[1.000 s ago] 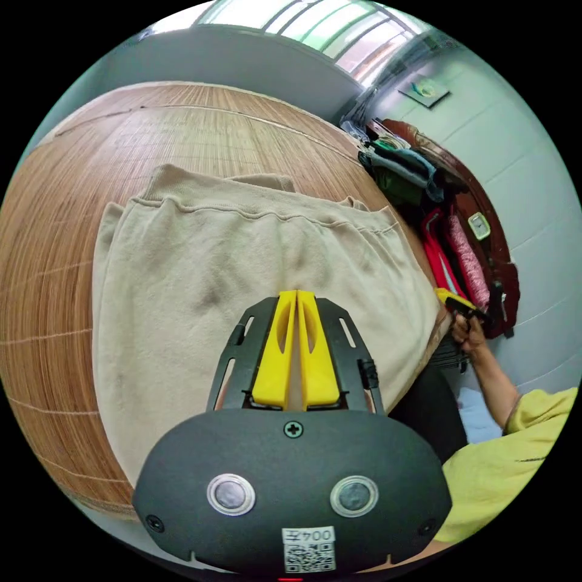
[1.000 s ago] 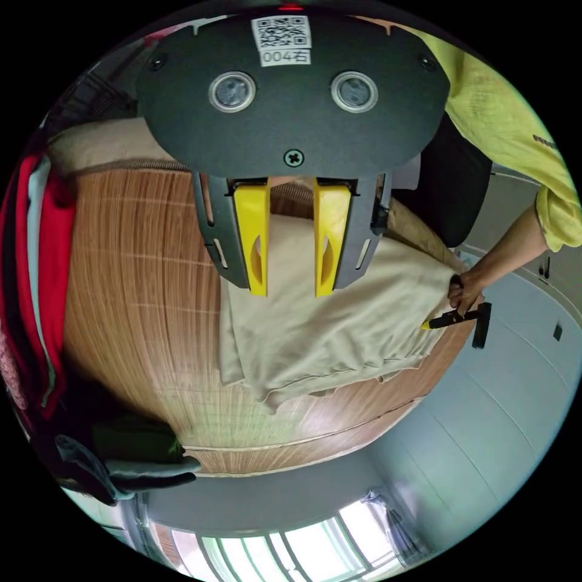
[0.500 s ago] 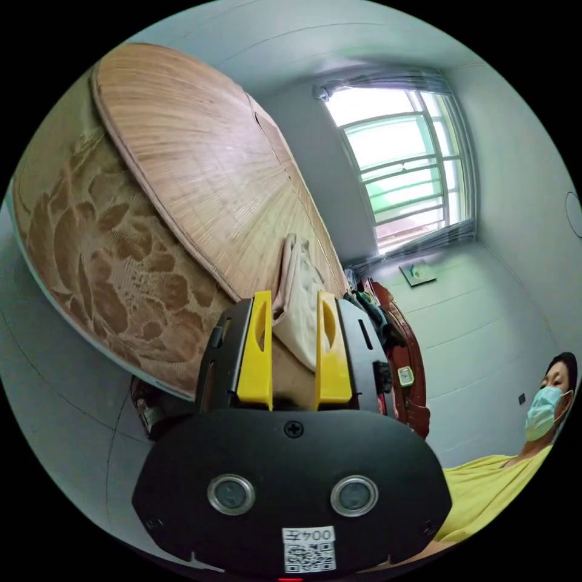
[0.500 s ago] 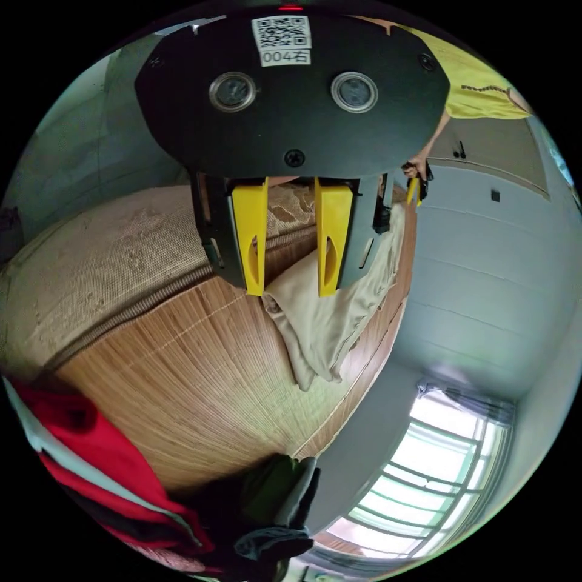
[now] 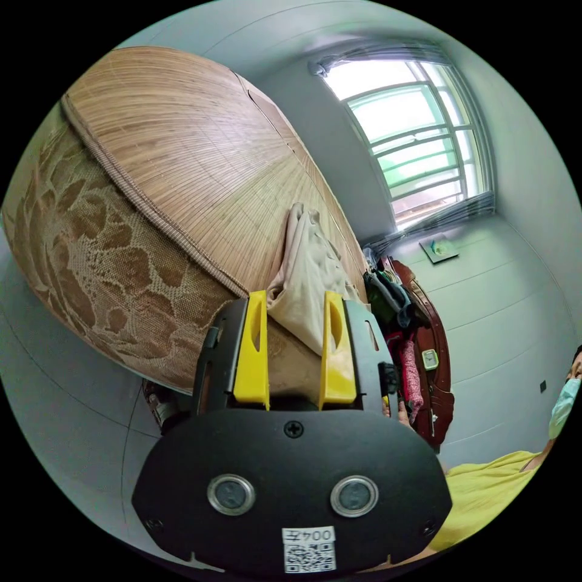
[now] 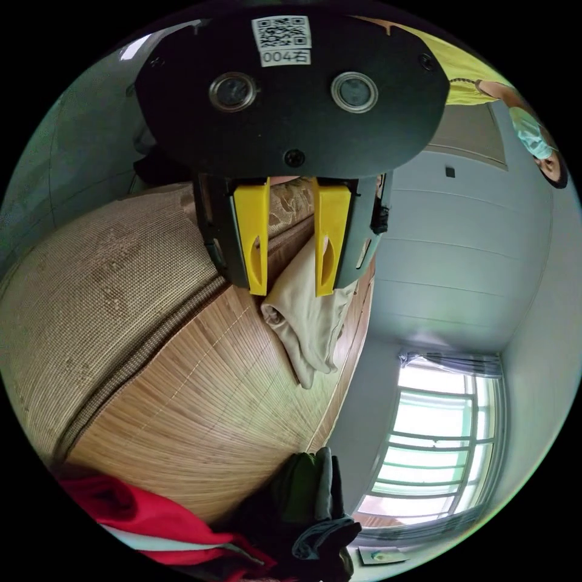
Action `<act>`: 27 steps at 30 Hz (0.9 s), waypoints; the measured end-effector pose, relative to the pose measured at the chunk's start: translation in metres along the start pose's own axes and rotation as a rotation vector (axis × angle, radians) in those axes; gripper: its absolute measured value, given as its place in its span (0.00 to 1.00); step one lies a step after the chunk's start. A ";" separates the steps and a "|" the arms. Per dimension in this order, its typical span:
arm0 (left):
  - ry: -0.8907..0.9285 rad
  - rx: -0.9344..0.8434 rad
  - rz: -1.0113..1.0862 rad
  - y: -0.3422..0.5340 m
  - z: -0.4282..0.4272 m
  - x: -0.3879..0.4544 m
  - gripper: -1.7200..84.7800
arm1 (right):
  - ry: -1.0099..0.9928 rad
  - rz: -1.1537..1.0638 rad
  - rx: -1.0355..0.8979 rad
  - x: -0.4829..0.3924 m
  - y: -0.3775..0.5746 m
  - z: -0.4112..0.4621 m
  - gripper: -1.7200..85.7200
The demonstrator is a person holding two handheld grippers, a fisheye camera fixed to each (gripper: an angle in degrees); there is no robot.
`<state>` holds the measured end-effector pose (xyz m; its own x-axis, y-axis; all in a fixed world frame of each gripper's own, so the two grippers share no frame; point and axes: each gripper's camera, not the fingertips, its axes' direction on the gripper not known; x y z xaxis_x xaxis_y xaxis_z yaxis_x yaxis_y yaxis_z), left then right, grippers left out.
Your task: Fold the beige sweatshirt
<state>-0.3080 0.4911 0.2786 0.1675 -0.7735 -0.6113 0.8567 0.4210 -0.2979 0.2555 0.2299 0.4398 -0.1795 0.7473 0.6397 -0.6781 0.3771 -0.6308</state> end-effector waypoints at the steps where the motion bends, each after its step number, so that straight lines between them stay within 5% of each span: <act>1: -0.012 0.000 0.010 0.001 -0.001 0.003 0.17 | -0.003 -0.004 -0.008 0.000 -0.002 0.002 0.16; 27: 0.152 0.071 -0.162 0.029 -0.030 -0.028 0.16 | -0.043 0.055 -0.007 0.010 -0.036 0.012 0.12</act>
<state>-0.3027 0.5394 0.2655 -0.0462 -0.7455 -0.6649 0.8996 0.2584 -0.3522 0.2696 0.2174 0.4746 -0.2473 0.7429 0.6220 -0.6616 0.3396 -0.6686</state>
